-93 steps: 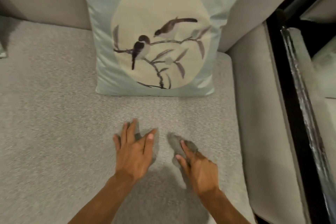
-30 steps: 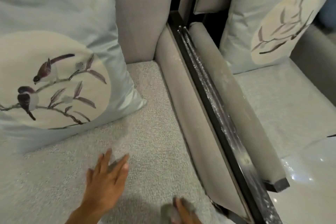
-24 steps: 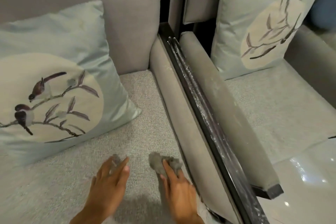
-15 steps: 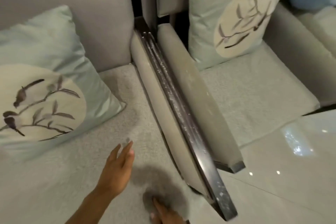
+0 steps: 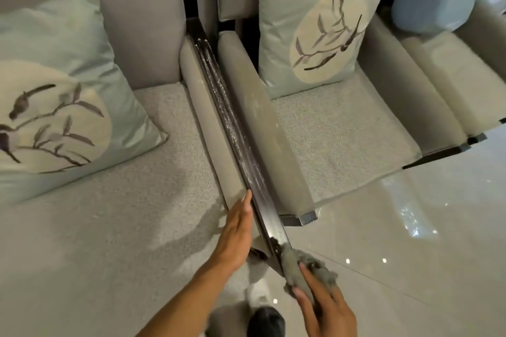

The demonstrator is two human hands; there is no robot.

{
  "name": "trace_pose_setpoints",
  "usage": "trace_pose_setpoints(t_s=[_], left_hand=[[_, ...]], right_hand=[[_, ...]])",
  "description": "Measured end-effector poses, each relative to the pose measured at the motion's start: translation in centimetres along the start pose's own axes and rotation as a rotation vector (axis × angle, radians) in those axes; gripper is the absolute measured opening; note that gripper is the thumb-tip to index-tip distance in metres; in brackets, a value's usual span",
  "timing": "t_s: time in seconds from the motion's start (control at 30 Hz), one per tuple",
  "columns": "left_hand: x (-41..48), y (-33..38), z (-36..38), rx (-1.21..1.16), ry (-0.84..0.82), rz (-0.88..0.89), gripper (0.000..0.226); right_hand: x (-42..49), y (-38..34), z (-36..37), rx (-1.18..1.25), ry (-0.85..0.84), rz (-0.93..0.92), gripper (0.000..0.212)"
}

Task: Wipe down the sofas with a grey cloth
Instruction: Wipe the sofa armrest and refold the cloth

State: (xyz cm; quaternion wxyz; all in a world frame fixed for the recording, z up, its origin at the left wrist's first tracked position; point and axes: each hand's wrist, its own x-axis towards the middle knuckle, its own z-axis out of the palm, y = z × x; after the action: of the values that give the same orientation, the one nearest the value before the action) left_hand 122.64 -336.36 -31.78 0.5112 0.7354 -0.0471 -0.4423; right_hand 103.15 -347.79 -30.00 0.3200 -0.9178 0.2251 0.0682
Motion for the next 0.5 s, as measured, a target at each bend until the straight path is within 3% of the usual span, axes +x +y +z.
trace_pose_setpoints(t_s=[0.07,0.17,0.5], left_hand=[[0.0,-0.5,0.8,-0.017,0.039,0.001,0.054],[0.1,-1.0,1.1,-0.036,0.047,0.012,0.054],[0.5,-2.3,2.5,-0.134,0.053,-0.011,0.062]], right_hand=[[1.2,0.7,-0.6,-0.144,0.203,-0.028,0.043],[3.3,1.6,-0.3,-0.137,0.041,-0.042,0.040],[3.2,4.0,-0.7,-0.095,-0.124,-0.165,0.038]])
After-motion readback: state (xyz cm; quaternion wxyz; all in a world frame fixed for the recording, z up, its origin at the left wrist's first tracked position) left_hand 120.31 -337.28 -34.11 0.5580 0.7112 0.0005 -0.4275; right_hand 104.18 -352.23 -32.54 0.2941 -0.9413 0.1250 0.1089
